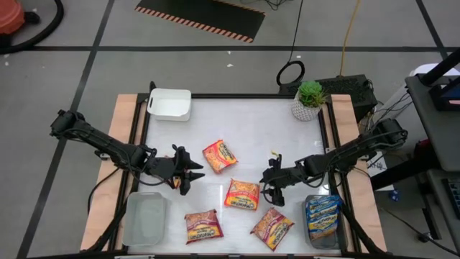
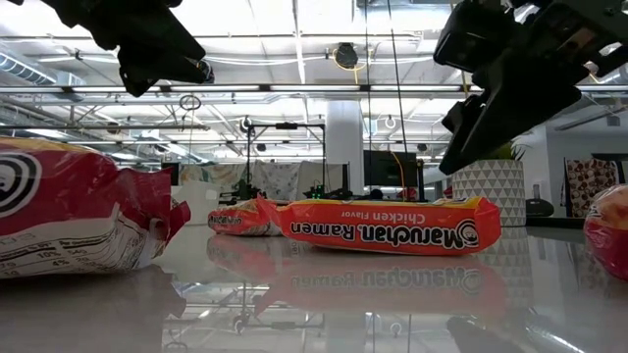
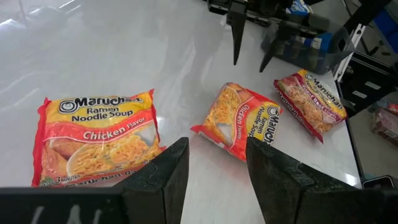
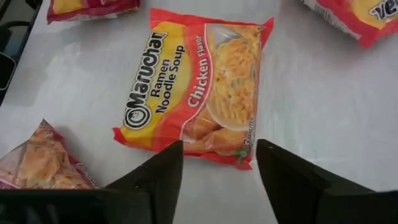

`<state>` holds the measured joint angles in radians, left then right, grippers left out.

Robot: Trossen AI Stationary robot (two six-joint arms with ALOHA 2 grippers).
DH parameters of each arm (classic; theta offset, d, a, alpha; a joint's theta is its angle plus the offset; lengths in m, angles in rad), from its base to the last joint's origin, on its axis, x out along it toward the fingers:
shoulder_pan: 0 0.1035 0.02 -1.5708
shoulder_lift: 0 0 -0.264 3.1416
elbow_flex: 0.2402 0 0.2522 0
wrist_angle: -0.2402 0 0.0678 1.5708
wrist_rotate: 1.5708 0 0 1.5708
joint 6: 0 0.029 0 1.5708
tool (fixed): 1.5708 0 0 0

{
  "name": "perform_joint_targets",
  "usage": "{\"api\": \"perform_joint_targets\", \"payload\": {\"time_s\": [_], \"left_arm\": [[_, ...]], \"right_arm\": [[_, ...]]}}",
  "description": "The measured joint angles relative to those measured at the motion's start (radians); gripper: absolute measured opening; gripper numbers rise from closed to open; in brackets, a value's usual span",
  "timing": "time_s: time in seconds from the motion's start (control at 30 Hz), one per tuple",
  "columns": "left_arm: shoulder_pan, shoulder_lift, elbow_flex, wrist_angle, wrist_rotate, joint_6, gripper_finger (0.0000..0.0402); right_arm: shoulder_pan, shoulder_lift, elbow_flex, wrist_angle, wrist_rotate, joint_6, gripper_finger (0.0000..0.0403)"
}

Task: Sort Maruchan noodles
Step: Put the bottom orange noodle pack into the white bin

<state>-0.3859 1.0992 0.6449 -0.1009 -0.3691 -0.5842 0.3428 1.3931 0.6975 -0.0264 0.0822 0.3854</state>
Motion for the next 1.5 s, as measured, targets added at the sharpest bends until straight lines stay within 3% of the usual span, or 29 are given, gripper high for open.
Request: {"api": "perform_joint_targets", "payload": {"time_s": [0.17,0.37,0.6,0.93,1.2,1.5], "left_arm": [[0.000,0.000,0.000,0.000,0.000,0.000,0.0163],[0.000,0.000,0.000,0.000,0.000,0.000,0.0163],[0.000,0.000,0.000,0.000,0.000,0.000,0.0163],[0.000,0.000,0.000,0.000,0.000,-0.002,0.0163],[0.000,0.000,0.000,0.000,0.000,-0.003,0.0163],[0.000,0.000,0.000,0.000,0.000,-0.003,0.0163]], "right_arm": [[0.000,0.055,0.000,0.012,-0.007,0.003,0.0229],[-0.003,0.143,0.000,0.069,-0.033,-0.043,0.0229],[-0.003,0.143,0.000,0.068,-0.056,-0.060,0.0213],[-0.003,0.144,-0.040,0.074,-0.001,-0.066,0.0205],[-0.003,0.144,-0.134,0.264,-0.004,-0.065,0.0205],[-0.008,0.144,-0.167,0.334,0.000,-0.093,0.0205]]}}
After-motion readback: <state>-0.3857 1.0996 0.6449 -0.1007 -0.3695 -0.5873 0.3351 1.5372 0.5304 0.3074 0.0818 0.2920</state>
